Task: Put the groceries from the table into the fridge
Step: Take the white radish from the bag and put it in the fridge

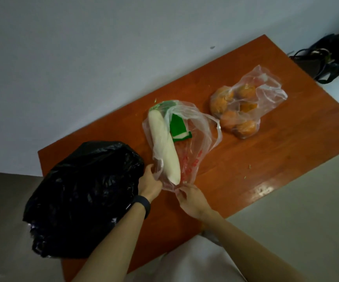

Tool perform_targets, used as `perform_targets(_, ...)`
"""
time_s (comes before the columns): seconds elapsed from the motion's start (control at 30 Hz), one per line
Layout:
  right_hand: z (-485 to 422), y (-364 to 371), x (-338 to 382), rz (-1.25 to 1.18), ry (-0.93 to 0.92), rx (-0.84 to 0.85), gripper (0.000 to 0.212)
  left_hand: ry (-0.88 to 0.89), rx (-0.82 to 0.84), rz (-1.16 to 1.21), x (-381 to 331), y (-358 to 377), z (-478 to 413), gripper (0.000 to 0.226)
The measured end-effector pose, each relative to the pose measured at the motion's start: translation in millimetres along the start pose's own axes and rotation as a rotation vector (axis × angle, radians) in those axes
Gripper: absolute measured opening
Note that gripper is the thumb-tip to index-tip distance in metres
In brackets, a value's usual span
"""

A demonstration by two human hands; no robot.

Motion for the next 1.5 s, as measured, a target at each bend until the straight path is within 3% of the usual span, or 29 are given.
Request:
perform_targets(0.1,-4.6,-6.2,-2.7,-0.243,0.166,-0.016,0.022,0.153,-0.095,-0.191,-3.1,-10.4,0.8,0.082)
perform_targets(0.2,-12.4,-13.8,-5.7,-0.427,0.234,-0.108,0.048,0.556,-0.243,-0.513,-26.2,-17.0,13.8,0.097)
perform_targets(0.27,-19.3,-15.4,-1.4,-0.517,0.263,-0.124,0.063,0.835,-0.290,-0.736,-41.5,-15.4,21.8,0.093)
perform_targets(0.33,-27.9,-15.2,7.6,-0.466,0.297,-0.098,0.072,0.950,-0.266,-0.949,-48.4,-12.7,22.9,0.085)
perform_targets(0.43,-42.5,-17.1,24.2,-0.209,0.325,-0.089,0.079,0.903,-0.126,-1.143,-47.7,-11.1,18.1,0.066)
perform_targets(0.53,-51.8,-16.5,36.6,-0.128,0.345,-0.084,0.082,0.795,-0.029,-1.265,-40.2,-13.6,14.0,0.071)
perform_targets(0.73,-60.0,-16.1,41.9,-0.109,0.311,-0.071,0.085,0.683,0.008,-1.312,-32.0,-25.5,7.6,0.081)
perform_targets(1.0,-34.2,-75.5,62.7,-0.028,0.240,-0.146,0.065,0.624,-0.005,-1.269,-34.5,-41.9,3.1,0.075)
perform_targets(1.13,-10.5,-119.9,74.8,-0.094,0.205,-0.098,0.049,0.582,-0.033,-1.149,-38.1,-53.2,-0.3,0.067)
perform_targets(1.27,23.2,-149.9,72.8,-0.178,0.178,-0.062,0.044,0.552,-0.029,-1.014,-47.0,-64.2,0.1,0.077)
perform_targets(1.43,67.1,-184.5,71.7,-0.186,0.149,0.008,0.044,0.711,-0.158,-0.865,-86.6,-70.6,23.2,0.084)
perform_targets(1.5,82.6,-201.6,75.0,-0.118,0.118,0.024,0.035,0.824,-0.191,-0.796,-108.1,-70.0,36.4,0.094)
Point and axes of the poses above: each hand's wrist, its own z-axis away from the middle knuckle, its own y-axis out of the palm, x = y × z, the point moved 6 cm from there along -z, towards the middle knuckle, and after that the axes turned 4 degrees about y, right-handed, at the moved point
